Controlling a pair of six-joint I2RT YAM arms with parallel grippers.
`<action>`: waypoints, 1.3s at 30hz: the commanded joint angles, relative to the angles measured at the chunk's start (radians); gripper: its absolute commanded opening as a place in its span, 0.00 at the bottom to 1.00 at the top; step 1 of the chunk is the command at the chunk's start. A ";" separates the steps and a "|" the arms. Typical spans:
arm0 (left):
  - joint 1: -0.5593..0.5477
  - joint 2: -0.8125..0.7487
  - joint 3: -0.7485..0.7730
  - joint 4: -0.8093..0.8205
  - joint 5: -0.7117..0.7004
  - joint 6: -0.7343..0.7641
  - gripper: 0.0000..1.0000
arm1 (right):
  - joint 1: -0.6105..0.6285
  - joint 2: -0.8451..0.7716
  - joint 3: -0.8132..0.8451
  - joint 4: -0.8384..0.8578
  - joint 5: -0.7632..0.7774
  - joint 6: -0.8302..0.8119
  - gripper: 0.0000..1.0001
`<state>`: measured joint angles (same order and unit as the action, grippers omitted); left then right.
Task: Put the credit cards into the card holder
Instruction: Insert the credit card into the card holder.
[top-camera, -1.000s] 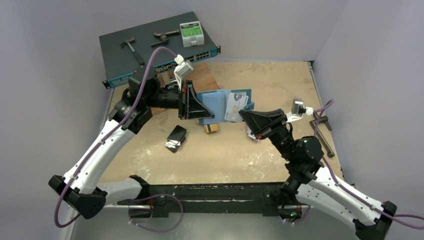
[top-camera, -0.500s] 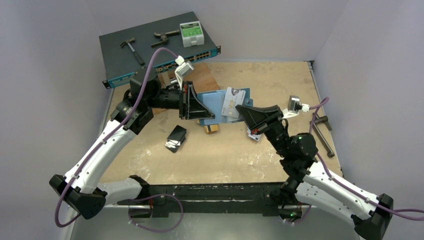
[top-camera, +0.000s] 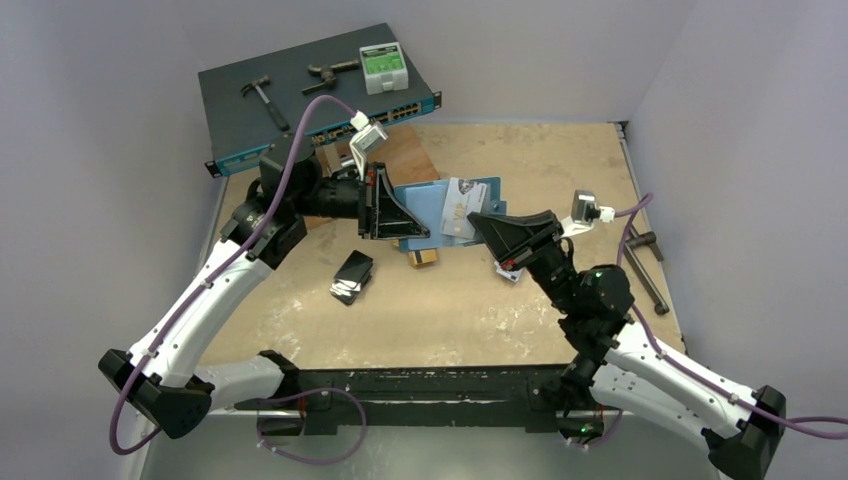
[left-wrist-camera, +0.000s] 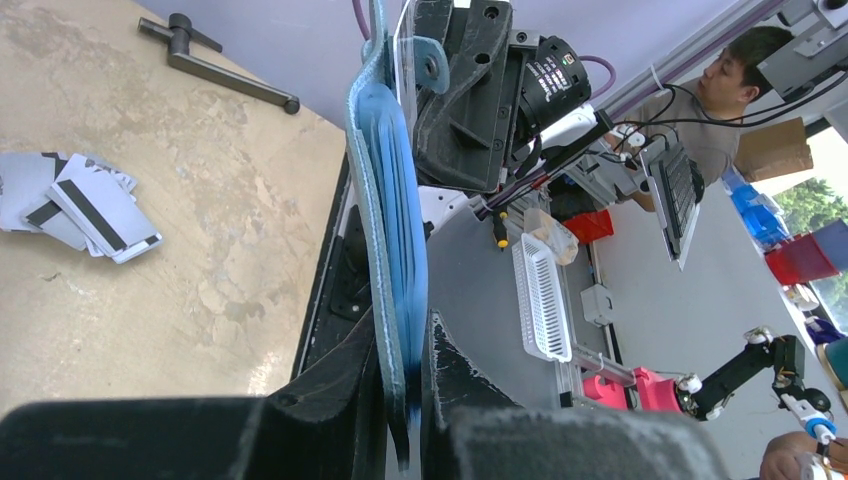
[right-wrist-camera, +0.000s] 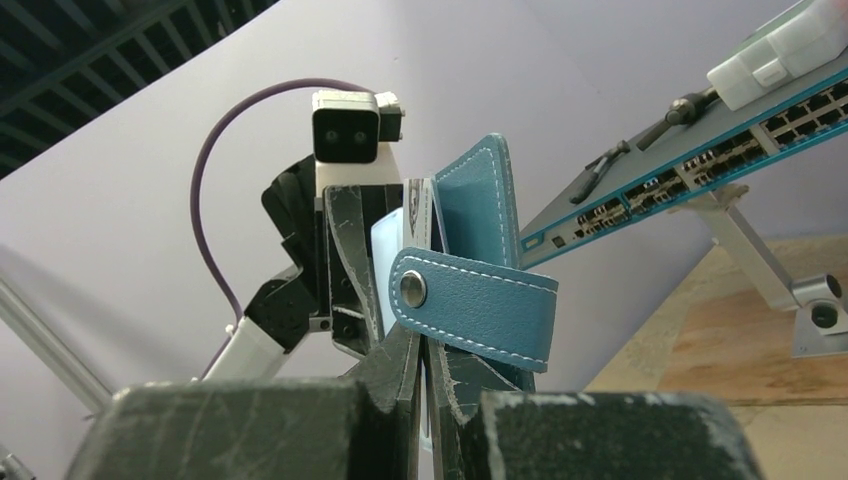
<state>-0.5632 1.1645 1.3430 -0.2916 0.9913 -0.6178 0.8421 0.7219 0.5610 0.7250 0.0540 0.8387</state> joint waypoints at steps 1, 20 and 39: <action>-0.005 -0.038 0.019 0.092 0.067 -0.023 0.00 | -0.006 0.021 0.007 -0.082 -0.029 -0.003 0.00; -0.003 -0.038 0.027 0.085 0.074 -0.011 0.01 | -0.006 -0.030 -0.015 -0.204 -0.078 -0.008 0.00; -0.007 -0.048 0.012 0.080 0.105 -0.008 0.08 | -0.006 0.072 0.103 -0.263 -0.180 -0.081 0.00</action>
<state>-0.5583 1.1645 1.3430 -0.3008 1.0153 -0.6170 0.8413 0.7433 0.6186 0.5919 -0.0883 0.8249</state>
